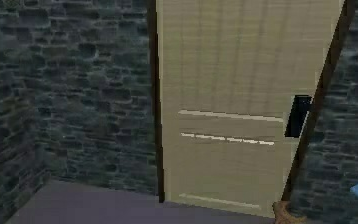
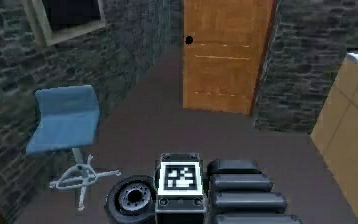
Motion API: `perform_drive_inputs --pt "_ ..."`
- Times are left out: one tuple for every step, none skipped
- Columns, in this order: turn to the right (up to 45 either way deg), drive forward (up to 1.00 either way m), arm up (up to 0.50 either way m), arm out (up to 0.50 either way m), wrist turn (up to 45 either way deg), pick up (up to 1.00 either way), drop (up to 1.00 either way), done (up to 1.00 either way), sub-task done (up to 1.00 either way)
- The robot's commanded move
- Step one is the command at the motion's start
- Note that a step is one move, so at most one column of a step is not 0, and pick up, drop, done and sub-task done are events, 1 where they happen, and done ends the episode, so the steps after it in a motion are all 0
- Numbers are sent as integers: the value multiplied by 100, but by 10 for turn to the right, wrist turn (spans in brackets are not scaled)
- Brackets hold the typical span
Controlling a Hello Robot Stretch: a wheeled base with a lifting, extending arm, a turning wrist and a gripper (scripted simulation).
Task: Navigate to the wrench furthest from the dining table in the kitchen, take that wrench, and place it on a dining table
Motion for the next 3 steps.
perform_drive_inputs --pt "450 0 0 0 0 0 0 0 0" --pt "450 0 0 0 0 0 0 0 0" --pt "450 0 0 0 0 0 0 0 0"
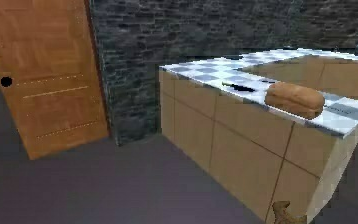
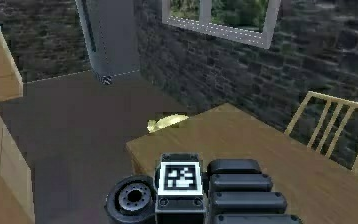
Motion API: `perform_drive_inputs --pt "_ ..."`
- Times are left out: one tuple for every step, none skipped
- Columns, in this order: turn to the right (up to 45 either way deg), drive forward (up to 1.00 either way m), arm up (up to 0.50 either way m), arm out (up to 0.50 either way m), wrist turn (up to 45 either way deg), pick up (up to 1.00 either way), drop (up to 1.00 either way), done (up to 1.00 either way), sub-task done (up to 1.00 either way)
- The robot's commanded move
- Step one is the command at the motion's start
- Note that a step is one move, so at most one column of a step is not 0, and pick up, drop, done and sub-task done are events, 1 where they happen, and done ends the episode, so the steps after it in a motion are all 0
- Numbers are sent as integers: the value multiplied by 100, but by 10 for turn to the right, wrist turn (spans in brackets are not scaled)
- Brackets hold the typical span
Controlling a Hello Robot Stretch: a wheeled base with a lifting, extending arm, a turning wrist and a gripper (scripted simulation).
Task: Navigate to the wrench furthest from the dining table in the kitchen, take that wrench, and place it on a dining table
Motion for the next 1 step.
perform_drive_inputs --pt "450 0 0 0 0 0 0 0 0"
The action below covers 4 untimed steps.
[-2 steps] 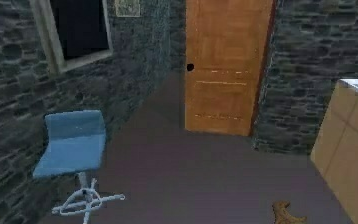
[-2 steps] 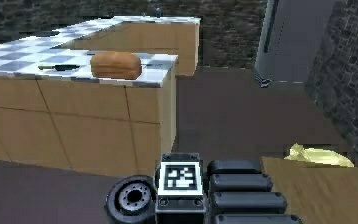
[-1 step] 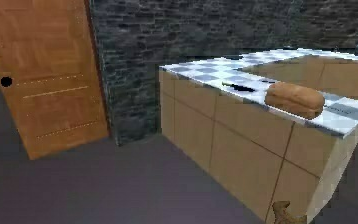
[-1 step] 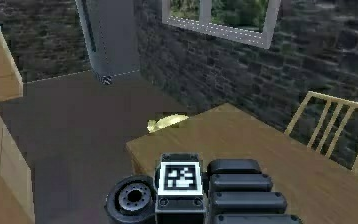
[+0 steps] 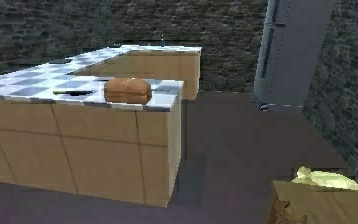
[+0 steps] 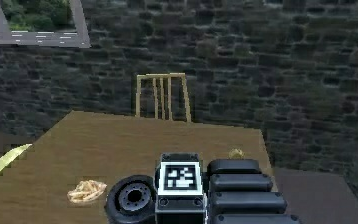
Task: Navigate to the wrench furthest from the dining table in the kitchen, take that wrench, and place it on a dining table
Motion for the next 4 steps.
perform_drive_inputs --pt "90 0 0 0 0 0 0 0 0" --pt "0 30 0 0 0 0 0 0 0" --pt "450 0 0 0 0 0 0 0 0" --pt "450 0 0 0 0 0 0 0 0"
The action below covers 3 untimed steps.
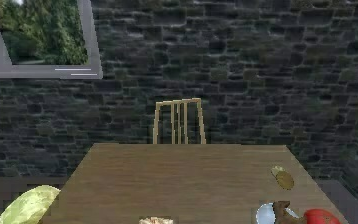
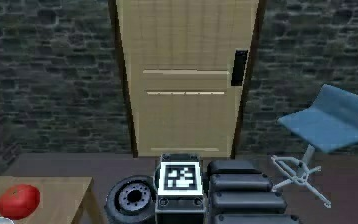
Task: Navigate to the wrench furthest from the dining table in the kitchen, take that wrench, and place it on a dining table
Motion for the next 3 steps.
perform_drive_inputs --pt "30 0 0 0 0 0 0 0 0" --pt "-450 0 0 0 0 0 0 0 0" --pt "-390 0 0 0 0 0 0 0 0"
